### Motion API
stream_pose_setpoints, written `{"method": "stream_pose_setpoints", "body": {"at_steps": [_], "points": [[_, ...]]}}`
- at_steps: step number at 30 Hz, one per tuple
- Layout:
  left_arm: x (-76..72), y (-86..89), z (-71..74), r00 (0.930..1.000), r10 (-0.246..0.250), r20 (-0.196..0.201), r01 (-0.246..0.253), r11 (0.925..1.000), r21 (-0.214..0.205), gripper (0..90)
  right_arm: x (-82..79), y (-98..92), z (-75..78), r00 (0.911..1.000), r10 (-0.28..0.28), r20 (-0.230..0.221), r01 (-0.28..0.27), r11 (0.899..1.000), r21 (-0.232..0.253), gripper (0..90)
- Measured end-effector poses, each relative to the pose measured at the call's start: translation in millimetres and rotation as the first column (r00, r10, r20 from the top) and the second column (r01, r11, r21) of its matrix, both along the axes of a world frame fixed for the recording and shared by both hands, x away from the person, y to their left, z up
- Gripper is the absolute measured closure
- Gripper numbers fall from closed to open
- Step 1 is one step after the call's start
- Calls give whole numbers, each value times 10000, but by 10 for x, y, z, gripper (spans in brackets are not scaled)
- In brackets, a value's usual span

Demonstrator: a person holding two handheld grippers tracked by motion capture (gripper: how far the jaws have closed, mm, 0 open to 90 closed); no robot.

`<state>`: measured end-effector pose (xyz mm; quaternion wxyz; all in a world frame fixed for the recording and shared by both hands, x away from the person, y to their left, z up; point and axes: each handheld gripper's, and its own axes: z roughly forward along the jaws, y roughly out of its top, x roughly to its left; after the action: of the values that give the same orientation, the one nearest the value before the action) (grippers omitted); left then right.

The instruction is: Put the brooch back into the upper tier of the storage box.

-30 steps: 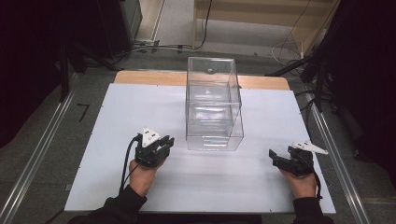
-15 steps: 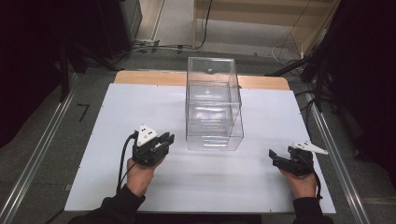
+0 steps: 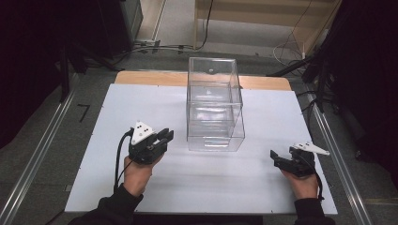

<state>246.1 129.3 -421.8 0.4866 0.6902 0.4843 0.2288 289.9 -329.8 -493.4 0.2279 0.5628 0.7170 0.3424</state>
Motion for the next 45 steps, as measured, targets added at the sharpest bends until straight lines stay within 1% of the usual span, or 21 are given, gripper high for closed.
{"method": "stream_pose_setpoints", "body": {"at_steps": [5,15,21,35,45], "points": [[-14,-14,24,9999,-80,72,80,9999,-73,775,-1,1,0,10000,7,-8,-7,10000,14,173],[-41,-20,112,9992,-126,384,135,9996,-232,775,0,-1,0,10000,16,14,-16,10000,-1,173],[-57,-19,155,9979,-156,621,178,9992,-346,775,-1,1,1,10000,16,20,-16,10000,-5,173],[-79,-10,239,9952,-216,956,266,9983,-523,775,1,2,-1,10000,-6,6,6,10000,-17,173],[-102,-25,300,9923,-316,1194,381,9979,-527,774,1,7,-1,10000,-21,5,21,10000,-24,173]]}}
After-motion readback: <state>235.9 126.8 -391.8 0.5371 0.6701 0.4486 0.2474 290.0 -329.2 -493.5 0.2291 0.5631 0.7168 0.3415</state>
